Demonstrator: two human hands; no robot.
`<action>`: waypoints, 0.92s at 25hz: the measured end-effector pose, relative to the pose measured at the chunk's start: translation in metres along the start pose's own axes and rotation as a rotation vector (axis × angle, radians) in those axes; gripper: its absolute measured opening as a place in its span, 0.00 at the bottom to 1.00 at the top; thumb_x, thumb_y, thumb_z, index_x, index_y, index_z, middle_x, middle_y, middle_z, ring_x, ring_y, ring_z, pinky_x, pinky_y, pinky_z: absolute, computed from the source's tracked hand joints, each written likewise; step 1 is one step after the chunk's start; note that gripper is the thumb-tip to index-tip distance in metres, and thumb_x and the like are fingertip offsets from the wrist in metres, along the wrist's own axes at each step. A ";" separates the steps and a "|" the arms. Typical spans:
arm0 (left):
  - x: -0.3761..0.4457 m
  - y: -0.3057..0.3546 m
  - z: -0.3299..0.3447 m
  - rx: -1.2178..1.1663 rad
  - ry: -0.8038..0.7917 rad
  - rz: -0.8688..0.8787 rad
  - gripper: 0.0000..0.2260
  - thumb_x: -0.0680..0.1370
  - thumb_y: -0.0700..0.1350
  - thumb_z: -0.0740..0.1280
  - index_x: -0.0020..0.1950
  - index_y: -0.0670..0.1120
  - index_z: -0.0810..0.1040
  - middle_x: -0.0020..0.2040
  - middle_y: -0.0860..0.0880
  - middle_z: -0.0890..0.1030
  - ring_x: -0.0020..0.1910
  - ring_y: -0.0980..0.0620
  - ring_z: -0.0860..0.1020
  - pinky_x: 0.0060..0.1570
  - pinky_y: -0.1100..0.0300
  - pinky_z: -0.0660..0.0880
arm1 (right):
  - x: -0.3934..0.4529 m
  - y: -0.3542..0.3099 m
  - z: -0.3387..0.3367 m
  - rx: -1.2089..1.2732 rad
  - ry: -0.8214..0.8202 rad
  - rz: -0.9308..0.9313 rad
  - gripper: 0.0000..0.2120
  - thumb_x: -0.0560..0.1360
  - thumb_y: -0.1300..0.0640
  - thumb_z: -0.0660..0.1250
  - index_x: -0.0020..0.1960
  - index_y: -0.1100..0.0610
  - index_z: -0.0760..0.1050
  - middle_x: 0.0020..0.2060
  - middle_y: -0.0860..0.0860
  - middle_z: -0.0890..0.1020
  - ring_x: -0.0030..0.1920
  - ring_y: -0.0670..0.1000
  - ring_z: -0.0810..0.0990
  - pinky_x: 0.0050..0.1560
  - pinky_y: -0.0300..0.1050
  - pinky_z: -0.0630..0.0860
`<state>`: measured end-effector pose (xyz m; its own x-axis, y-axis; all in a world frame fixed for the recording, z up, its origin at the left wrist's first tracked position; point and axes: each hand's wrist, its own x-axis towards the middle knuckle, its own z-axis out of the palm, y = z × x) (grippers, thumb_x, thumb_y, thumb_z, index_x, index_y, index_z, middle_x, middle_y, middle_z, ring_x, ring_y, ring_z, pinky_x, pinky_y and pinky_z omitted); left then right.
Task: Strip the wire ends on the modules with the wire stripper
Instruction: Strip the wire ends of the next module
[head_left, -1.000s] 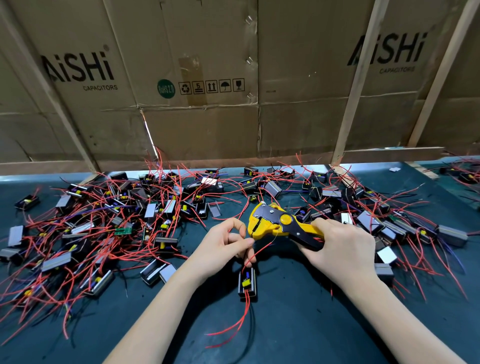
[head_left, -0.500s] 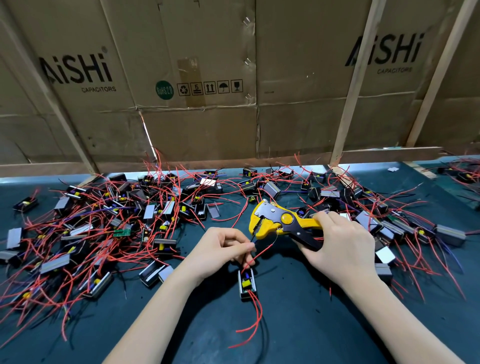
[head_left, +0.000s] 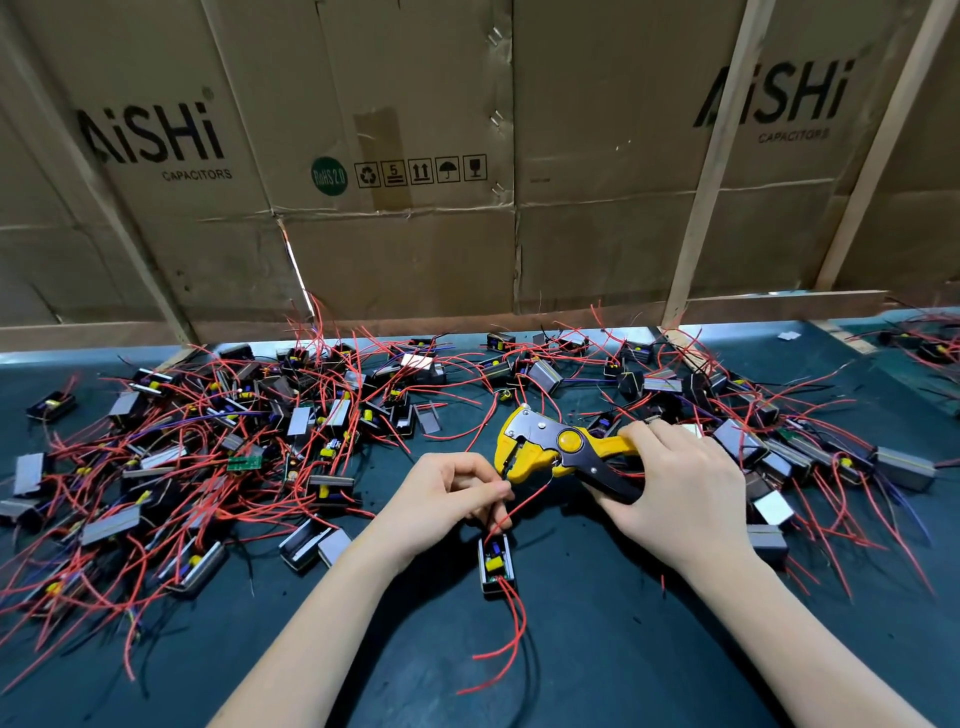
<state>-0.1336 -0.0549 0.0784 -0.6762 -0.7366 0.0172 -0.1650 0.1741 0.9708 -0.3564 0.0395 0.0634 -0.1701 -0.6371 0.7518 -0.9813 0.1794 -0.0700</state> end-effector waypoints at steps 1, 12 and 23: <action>0.000 0.000 0.000 0.001 -0.002 0.000 0.07 0.79 0.38 0.67 0.41 0.41 0.79 0.33 0.45 0.82 0.34 0.48 0.81 0.35 0.67 0.71 | 0.000 0.001 0.000 -0.006 0.003 0.002 0.21 0.62 0.37 0.72 0.41 0.54 0.78 0.31 0.49 0.77 0.34 0.57 0.78 0.34 0.44 0.69; 0.000 -0.001 -0.001 0.007 0.000 -0.011 0.06 0.79 0.38 0.68 0.42 0.41 0.79 0.33 0.45 0.83 0.33 0.50 0.80 0.36 0.67 0.71 | -0.001 0.006 0.007 -0.096 0.006 -0.038 0.27 0.59 0.42 0.77 0.51 0.57 0.79 0.42 0.53 0.78 0.44 0.60 0.76 0.46 0.52 0.68; 0.001 -0.003 0.000 0.005 0.005 -0.014 0.07 0.79 0.38 0.67 0.41 0.41 0.79 0.33 0.44 0.82 0.32 0.51 0.79 0.35 0.68 0.70 | 0.000 0.002 0.004 -0.011 -0.028 -0.002 0.25 0.62 0.38 0.71 0.49 0.56 0.80 0.38 0.51 0.78 0.41 0.59 0.77 0.43 0.52 0.71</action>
<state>-0.1336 -0.0562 0.0760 -0.6698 -0.7425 0.0049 -0.1779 0.1669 0.9698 -0.3586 0.0367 0.0601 -0.1709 -0.6581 0.7332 -0.9806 0.1863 -0.0613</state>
